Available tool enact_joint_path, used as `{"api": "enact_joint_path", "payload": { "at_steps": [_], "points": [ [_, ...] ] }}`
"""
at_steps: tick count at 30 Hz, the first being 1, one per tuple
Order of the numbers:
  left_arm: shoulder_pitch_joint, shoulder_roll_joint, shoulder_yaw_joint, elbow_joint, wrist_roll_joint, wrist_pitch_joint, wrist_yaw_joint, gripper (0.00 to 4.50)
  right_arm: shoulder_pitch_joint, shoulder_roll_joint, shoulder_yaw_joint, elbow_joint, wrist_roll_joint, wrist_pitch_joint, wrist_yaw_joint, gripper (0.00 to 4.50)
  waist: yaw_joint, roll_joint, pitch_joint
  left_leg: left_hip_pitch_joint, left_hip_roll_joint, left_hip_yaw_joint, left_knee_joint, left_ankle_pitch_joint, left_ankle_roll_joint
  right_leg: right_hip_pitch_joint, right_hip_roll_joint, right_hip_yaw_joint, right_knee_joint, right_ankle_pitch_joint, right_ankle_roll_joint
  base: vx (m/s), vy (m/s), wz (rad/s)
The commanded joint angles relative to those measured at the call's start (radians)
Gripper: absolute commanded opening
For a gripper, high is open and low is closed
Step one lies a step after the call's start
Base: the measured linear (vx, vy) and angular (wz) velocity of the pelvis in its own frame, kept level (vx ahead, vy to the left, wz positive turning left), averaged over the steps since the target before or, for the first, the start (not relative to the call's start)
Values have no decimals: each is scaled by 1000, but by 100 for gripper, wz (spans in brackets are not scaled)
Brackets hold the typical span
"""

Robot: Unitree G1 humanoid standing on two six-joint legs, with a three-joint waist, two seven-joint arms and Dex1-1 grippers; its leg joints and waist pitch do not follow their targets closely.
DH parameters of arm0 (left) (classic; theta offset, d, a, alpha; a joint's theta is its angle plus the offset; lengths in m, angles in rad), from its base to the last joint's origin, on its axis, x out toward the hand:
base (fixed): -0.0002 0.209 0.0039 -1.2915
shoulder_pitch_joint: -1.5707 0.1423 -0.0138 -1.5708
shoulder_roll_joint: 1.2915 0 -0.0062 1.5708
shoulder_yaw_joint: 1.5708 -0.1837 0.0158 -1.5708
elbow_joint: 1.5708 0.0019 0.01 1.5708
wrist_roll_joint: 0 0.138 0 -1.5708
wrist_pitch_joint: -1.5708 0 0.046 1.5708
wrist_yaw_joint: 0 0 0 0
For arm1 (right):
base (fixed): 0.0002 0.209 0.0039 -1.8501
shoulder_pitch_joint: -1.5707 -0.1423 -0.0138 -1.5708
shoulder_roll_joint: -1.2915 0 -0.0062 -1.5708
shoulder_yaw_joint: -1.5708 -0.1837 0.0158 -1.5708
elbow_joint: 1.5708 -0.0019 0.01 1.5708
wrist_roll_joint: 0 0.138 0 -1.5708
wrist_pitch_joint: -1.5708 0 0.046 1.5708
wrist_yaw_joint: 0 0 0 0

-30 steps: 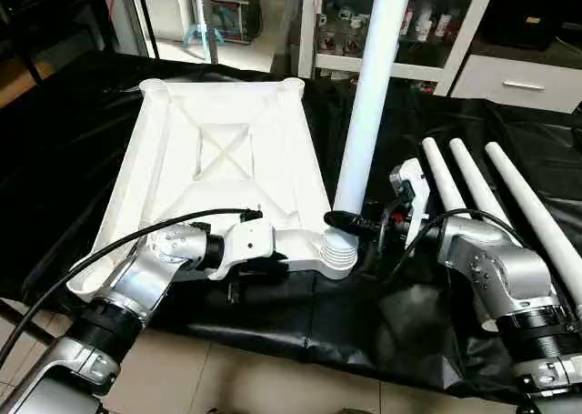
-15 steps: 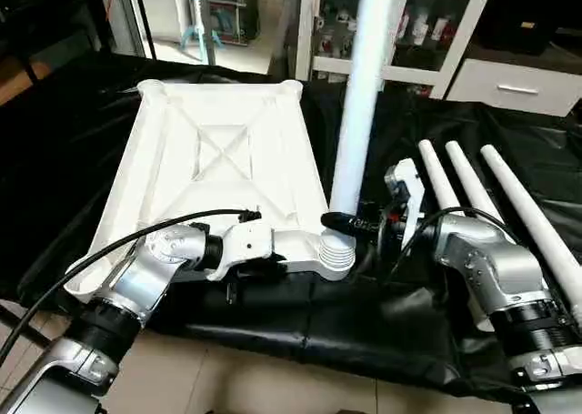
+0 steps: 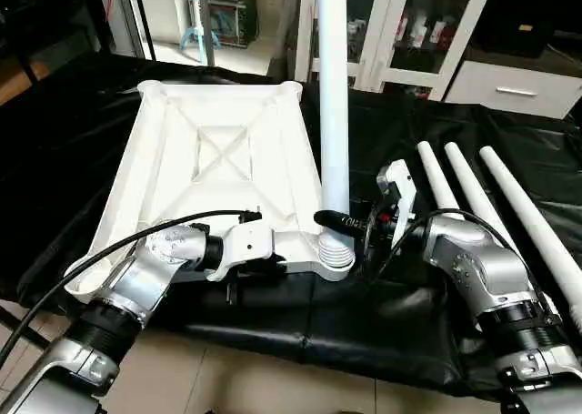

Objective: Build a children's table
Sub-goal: Insert table leg to table base

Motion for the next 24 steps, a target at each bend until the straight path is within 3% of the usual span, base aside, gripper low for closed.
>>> {"api": "enact_joint_path", "payload": {
  "at_steps": [1,19,24],
  "points": [
    [29,3,-28,3,14,-3,-24,5,45,-24,-2,73,-55,7,-34,191,2,6,-52,3,73,-24,-91,-161,12,42,-87,43,-73,-173,-260,0,0,0],
    [30,6,-25,7,19,-5,-19,5,91,-24,-69,55,-18,-10,-74,191,2,6,-50,3,74,-25,-96,-194,8,40,-86,44,-79,-201,-251,0,0,0],
    [25,-1,-21,16,20,-6,-12,5,143,-13,-98,26,5,-30,-84,191,3,6,-51,3,75,-26,-97,-191,10,40,-87,44,-80,-198,-247,0,0,0]
  ]
}}
